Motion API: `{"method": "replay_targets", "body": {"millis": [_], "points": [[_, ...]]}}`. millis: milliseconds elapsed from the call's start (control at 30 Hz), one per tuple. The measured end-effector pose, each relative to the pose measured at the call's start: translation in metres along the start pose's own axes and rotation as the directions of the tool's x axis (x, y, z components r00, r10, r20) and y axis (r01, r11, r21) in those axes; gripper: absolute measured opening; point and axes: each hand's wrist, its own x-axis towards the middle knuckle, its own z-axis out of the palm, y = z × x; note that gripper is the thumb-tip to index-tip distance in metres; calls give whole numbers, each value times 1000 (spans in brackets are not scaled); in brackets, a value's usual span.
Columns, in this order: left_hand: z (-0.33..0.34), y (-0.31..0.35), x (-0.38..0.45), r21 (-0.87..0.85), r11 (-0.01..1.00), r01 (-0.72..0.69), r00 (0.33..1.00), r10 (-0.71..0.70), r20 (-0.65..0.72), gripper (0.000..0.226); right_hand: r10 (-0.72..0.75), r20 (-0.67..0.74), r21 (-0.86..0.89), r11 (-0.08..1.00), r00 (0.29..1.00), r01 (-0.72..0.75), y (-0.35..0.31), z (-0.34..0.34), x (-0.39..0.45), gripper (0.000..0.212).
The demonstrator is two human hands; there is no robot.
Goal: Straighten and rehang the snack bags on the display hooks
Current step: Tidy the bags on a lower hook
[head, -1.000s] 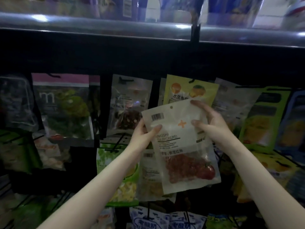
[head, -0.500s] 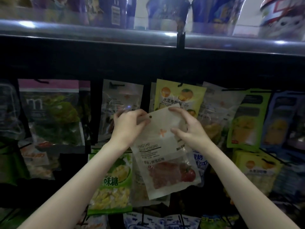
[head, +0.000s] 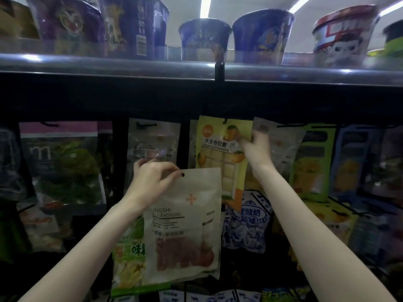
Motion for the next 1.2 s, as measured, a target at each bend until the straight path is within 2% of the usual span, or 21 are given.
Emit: {"method": "replay_targets", "body": {"millis": [200, 333, 400, 467, 533, 600, 733, 800, 900, 1067, 1133, 1200], "points": [[-8, 6, 2, -162, 985, -65, 997, 72, 34, 7, -96, -63, 39, 994, 993, 99, -22, -34, -3, 8], [5, 26, 3, -232, 966, -112, 990, 129, 58, 7, -46, -97, 69, 996, 994, 53, -34, -76, -6, 7], [16, 38, 3, -235, 963, -130, 986, 149, 68, 8, -1, -75, 33, 999, 997, 3, -28, -100, -11, 4], [29, 48, 3, -236, 961, -145, 981, 171, 96, 6, 37, -75, -27, 999, 996, -40, -14, -124, -19, 10], [43, 61, 3, -258, 954, -155, 970, 196, 143, 8, 75, -80, -85, 993, 994, -82, 3, -149, -27, 4], [55, 74, 4, -305, 942, -143, 946, 221, 237, 7, 109, -48, -139, 984, 993, -115, 17, -176, -35, 9], [87, 108, 8, -365, 925, -104, 843, 277, 462, 7, 259, 136, -214, 950, 956, -227, 42, -226, -49, 13], [107, 126, 8, -349, 932, -97, 813, 276, 512, 9, 349, 181, -233, 923, 919, -305, 62, -250, -56, 14], [138, 153, 8, -324, 943, -70, 777, 255, 575, 12, 471, 167, -248, 870, 866, -426, 103, -287, -62, 20], [187, 185, 1, -287, 958, 24, 741, 176, 649, 12, 577, 213, -233, 814, 788, -533, 166, -332, -73, 19], [201, 196, -5, -263, 963, 60, 734, 136, 665, 13, 581, 202, -203, 812, 788, -547, 191, -343, -75, 16], [211, 203, -7, -231, 968, 94, 743, 86, 664, 13, 568, 117, -161, 821, 815, -548, 213, -346, -76, 18]]}}
